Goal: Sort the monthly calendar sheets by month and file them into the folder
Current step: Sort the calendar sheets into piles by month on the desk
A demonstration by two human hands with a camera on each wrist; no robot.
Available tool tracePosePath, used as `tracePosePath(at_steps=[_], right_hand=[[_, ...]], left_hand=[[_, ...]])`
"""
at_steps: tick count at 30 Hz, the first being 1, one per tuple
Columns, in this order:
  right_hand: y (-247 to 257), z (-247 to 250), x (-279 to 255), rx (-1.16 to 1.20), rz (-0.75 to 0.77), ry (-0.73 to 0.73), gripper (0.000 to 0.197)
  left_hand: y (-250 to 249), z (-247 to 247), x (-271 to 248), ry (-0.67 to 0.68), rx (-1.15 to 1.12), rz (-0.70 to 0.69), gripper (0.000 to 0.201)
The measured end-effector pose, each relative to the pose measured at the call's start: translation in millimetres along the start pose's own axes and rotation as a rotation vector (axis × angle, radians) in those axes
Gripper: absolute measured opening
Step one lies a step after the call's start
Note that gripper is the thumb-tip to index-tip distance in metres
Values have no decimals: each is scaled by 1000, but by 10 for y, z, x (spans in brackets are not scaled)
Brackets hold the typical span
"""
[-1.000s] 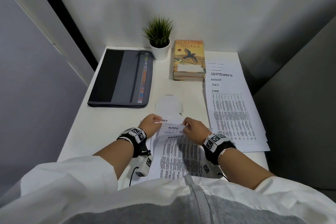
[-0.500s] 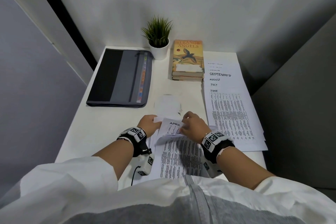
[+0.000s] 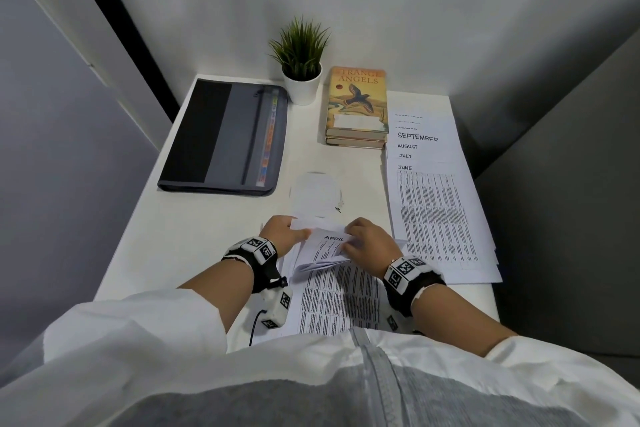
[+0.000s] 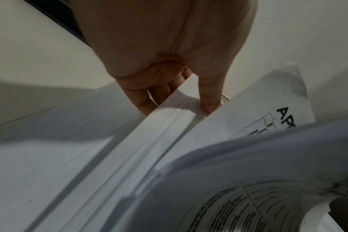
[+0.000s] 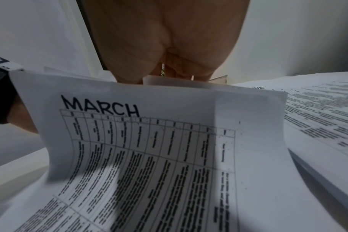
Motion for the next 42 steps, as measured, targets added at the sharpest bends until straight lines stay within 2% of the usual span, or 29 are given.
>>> tracePosePath(at_steps=[1,5,8,10,14,17,21,24,26,31,35,42], right_hand=[[-4,3,-1,0,-5,2,30],[-19,2,-2,-7,-35,13,27],[-26,-5,10,18,-60,17,25],[-38,-4,13,41,-83,6,22],[-69,-27,4,112,-121,33,16],[-73,-38,-20,149,-120,55,16],[-10,-27,-39,127,-33,39,24],[8,-37,-43,108,16,5,22],[-16,-52,-48,106,-6,2,22],[-37,-62,-64,113,-31,-26,25],[-43,-62,-62,154,-47,-19,17],[-21,-60,-68,188,-41,-31,16]], left_hand=[[5,0,-4,-5,-13,0,13],[-14,6,-29,-18,-12,5,41],[-92,6,-70,-20,91,-1,52],[-106,17,-71,-22,149,-22,48],[-48,28,-60,-13,175,-26,21],[-15,36,-56,-29,124,-23,17],[-12,26,-48,-13,62,2,21],[-38,14,-57,2,58,4,13],[-48,7,-67,9,68,-1,7],[-37,-12,-83,-5,2,22,16],[-19,28,-79,-25,57,38,37],[-67,22,-56,-45,78,0,30]])
Point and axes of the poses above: each hand's wrist, its own x-axis towards the middle knuckle, its own z-axis out of the back of the hand, y = z × x, the point moved 7 cm from there along x, towards the middle knuckle, and after that the axes turned 12 degrees about -x, right-handed, at the moved point
